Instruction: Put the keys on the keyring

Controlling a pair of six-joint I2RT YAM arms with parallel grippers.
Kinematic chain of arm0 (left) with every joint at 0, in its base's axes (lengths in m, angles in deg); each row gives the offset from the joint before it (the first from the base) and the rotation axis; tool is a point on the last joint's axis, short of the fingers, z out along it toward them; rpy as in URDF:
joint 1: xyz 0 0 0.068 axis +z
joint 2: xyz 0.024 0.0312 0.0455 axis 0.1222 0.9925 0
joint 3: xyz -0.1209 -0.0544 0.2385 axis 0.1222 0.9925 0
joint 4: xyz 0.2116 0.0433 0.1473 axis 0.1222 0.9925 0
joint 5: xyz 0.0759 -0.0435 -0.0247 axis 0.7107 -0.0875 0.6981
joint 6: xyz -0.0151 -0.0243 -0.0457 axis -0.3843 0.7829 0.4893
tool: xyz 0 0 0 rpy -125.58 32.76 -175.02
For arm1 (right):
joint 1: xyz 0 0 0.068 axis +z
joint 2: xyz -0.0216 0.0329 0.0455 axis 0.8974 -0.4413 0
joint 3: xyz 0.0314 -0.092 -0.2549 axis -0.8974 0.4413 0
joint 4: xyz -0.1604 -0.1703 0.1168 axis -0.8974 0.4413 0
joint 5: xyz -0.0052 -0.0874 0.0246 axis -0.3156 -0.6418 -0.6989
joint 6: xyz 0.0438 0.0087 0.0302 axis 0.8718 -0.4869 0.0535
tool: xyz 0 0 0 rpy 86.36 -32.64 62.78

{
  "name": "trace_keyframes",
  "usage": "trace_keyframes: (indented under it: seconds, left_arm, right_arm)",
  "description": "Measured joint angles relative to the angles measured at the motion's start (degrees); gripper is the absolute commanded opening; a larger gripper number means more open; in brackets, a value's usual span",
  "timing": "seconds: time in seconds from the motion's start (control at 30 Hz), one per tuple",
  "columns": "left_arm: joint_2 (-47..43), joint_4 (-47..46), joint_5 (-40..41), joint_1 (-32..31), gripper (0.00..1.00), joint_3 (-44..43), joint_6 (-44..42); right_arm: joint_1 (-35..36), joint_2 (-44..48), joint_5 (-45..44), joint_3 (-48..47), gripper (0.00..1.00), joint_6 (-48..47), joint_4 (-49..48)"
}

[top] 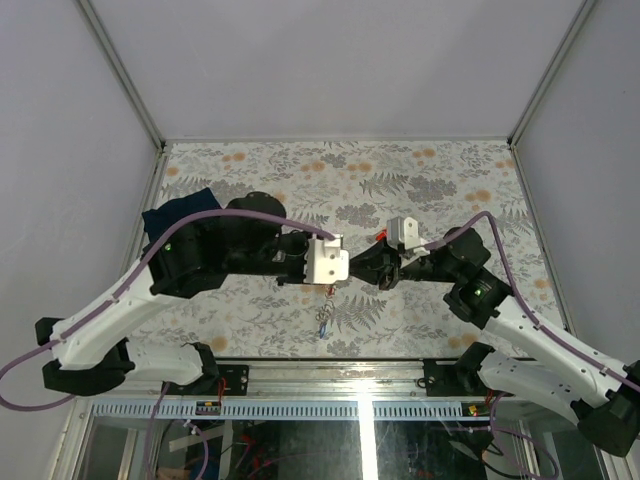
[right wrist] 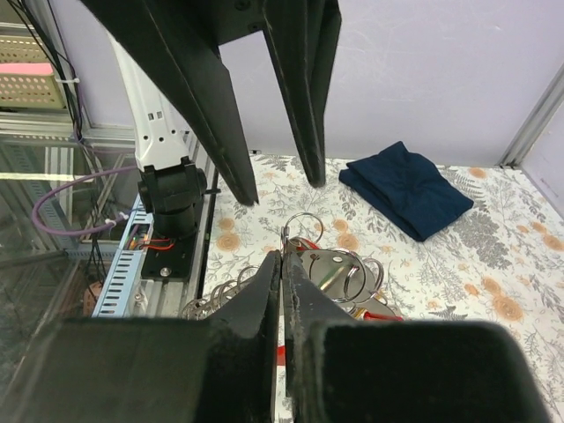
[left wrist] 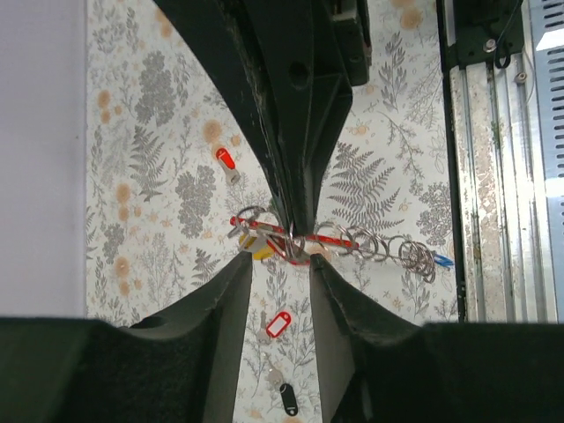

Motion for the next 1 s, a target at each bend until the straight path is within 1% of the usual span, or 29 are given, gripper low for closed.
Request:
trace_keyframes:
  seconds: [0.27,0.47,0.53,0.6,0.8,1.0]
  left_arm:
    - [-14.2,-13.3,-4.0,0.0,0.35,14.0,0.0]
    - [-22.4,-30.9,-4.9,-0.1,0.35,29.5,1.9]
    - [-24.0,-36.5,-5.1,-0.1,0.36,34.2,2.8]
    - [-24.5,-40.1,-5.6,-0.1,0.36,37.0,3.0]
    - [-23.8,-45.8,-8.6,-0.1,0.37,38.4,2.5]
    - [-23.4,-45.8,-12.9,-0.1,0.41,36.4,-0.2]
  right_arm:
    - [0.0,4.5,0.0,0.0,0.0,-1.8,2.6]
    - [0.0,7.2,0.0,-0.1,0.0,-1.6,2.7]
    - [0.0,7.5,0.1,-0.3,0.0,-1.0,2.6]
    - [0.0,7.5,0.4,-0.4,0.0,-0.3,2.2]
    - [0.0,7.5,2.9,-1.4,0.0,0.4,3.0]
    - [0.0,7.6,5.6,-3.7,0.0,-0.4,6.4]
